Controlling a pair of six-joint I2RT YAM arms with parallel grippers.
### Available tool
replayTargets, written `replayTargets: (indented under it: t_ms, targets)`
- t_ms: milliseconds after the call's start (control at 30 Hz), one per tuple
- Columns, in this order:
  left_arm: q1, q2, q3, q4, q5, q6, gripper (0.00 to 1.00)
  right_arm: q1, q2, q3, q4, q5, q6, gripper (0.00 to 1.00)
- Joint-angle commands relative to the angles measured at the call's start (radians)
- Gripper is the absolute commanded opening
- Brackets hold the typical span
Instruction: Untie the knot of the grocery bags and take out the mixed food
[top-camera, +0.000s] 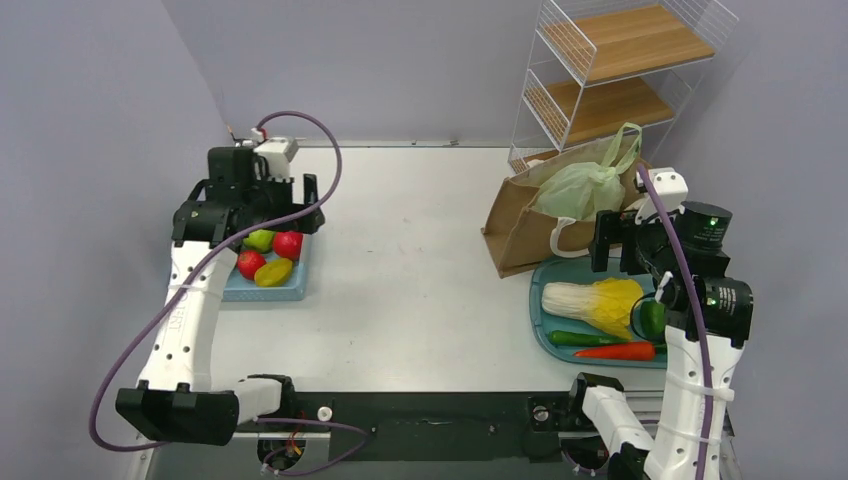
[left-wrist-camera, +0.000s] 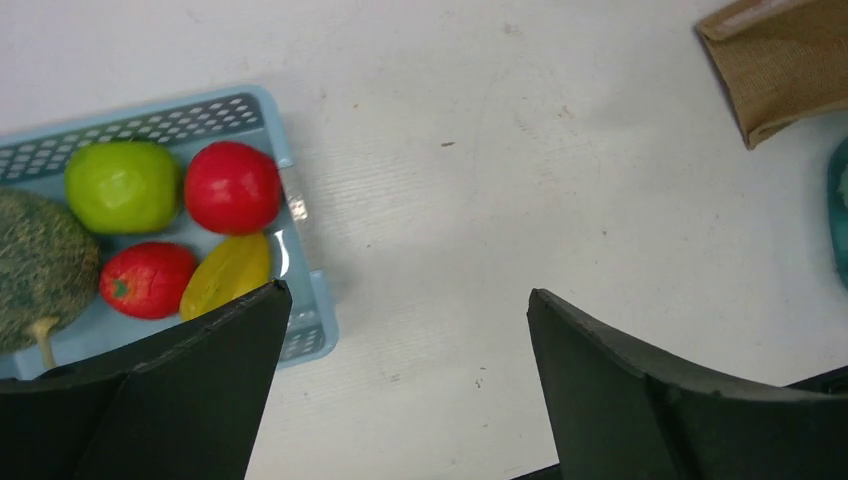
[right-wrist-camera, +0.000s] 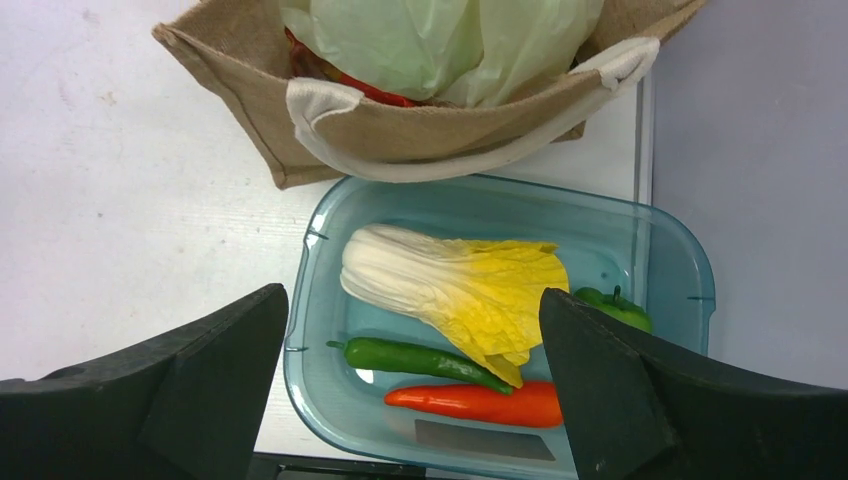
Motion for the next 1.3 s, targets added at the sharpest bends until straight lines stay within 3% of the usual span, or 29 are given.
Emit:
replayTargets:
  t_ms: [0,133,233,333,467,667,900,1100,1267]
  targets:
    - [-0.180,0.059,0.062,0.139,-0.013,0.073,0.88,-0.002,0.016,0.056,-0.003,-0.042,0.036,0.93]
    - [-0.328,0.175,0.144,0.220,0.107,0.180,0.88,-0.016,0.022,0.078,-0.002,-0.047,0.056,0.93]
    - [-0.429,0.253,0.177,0.371,0.176,0.216,0.88,-0.030,0.021,0.093,-0.003,-0.044,0.066,0.92]
    - [-0.544,0.318,0.185,0.524,0.200,0.219,0.88,-0.050,0.016,0.097,-0.002,-0.050,0.072,0.92]
    - [-0.617,0.461,0.210,0.737,0.290,0.182,0.88,-0.093,0.012,0.089,0.001,-0.096,0.086,0.92]
    - [-0.662,0.625,0.284,0.926,0.447,0.104,0.88,-0.133,0.011,0.087,-0.001,-0.113,0.088,0.92]
    - [-0.667,0.753,0.312,0.998,0.605,0.098,0.88,-0.162,0.028,0.090,-0.006,-0.131,0.088,0.91]
    - [-0.668,0.813,0.314,1.084,0.607,0.093,0.88,-0.173,0.035,0.082,-0.010,-0.129,0.079,0.91]
    - [-0.664,0.839,0.347,1.061,0.602,0.113,0.88,-0.175,0.038,0.087,-0.026,-0.121,0.060,0.90]
